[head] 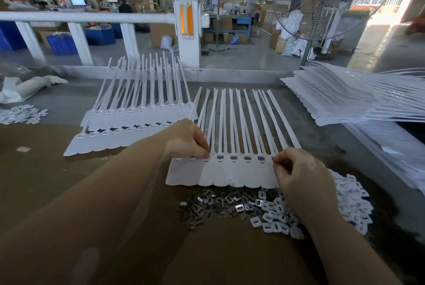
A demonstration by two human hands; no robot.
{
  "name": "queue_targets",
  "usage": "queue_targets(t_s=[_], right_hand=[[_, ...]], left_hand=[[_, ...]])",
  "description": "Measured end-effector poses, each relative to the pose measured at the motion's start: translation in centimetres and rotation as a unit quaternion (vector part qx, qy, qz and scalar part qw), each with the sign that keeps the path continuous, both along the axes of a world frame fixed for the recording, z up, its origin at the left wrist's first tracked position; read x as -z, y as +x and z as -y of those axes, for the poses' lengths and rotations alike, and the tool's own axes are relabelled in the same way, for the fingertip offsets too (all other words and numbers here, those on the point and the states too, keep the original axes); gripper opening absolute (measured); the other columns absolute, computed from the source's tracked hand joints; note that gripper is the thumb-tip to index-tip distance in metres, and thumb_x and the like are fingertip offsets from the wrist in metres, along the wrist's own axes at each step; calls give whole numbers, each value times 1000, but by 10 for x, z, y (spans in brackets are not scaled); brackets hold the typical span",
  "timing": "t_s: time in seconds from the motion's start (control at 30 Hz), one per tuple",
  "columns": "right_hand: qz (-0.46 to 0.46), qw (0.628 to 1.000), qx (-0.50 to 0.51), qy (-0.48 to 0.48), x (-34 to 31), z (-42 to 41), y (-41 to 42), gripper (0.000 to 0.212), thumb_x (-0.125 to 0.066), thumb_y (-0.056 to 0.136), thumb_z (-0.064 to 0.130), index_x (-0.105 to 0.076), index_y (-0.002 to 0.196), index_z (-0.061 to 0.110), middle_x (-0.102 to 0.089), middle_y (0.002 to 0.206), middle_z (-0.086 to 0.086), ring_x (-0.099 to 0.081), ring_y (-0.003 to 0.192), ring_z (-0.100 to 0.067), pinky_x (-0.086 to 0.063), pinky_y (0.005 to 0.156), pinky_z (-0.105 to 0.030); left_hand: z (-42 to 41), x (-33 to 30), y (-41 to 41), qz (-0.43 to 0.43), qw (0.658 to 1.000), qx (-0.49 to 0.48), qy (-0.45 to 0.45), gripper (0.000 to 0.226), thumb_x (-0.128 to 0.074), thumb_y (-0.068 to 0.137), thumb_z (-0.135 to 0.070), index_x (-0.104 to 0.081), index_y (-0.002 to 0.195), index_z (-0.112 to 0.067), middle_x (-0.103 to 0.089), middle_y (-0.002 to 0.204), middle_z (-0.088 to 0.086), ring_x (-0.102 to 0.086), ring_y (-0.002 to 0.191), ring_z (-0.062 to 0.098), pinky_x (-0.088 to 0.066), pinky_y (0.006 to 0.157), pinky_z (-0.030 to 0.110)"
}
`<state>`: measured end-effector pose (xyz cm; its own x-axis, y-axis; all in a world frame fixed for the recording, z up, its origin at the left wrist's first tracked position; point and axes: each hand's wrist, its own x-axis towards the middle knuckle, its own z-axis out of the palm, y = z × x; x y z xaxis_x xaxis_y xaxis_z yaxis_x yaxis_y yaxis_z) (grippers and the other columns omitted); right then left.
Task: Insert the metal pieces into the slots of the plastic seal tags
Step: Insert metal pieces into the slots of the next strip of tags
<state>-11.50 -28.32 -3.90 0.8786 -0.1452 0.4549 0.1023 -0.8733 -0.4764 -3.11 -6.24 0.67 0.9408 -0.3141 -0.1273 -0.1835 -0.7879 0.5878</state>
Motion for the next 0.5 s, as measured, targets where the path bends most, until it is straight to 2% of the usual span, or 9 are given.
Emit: queue_targets(t_s=[0.27,0.37,0.5], right_hand=[[0,1000,2,0,0,0,-1,8,-59,88,16,-66,91,16,-63,86,4,-55,83,-13,-44,72,-25],[1,1000,2,-2,0,0,0,8,-59,88,16,-66,90,16,-63,85,4,-54,82,-13,-43,71,-25],[1,1000,4,-8,1,0,0,8,-59,88,16,-66,90,16,-63,86,4,-55,83,-13,-43,72,-25]], left_hand=[[0,-1,0,-39,999,-17,-3,10,-75,78,-22,-68,72,-27,-64,74,-8,-56,68,5,-39,53,15],[-5,-1,-1,-47,998,-29,-39,7,-72,81,-22,-71,78,-28,-67,79,-9,-57,71,5,-39,53,12],[-11,1,-4,6,994,-64,-92,7,-67,85,-23,-73,89,-24,-67,83,-12,-59,78,2,-37,58,10]])
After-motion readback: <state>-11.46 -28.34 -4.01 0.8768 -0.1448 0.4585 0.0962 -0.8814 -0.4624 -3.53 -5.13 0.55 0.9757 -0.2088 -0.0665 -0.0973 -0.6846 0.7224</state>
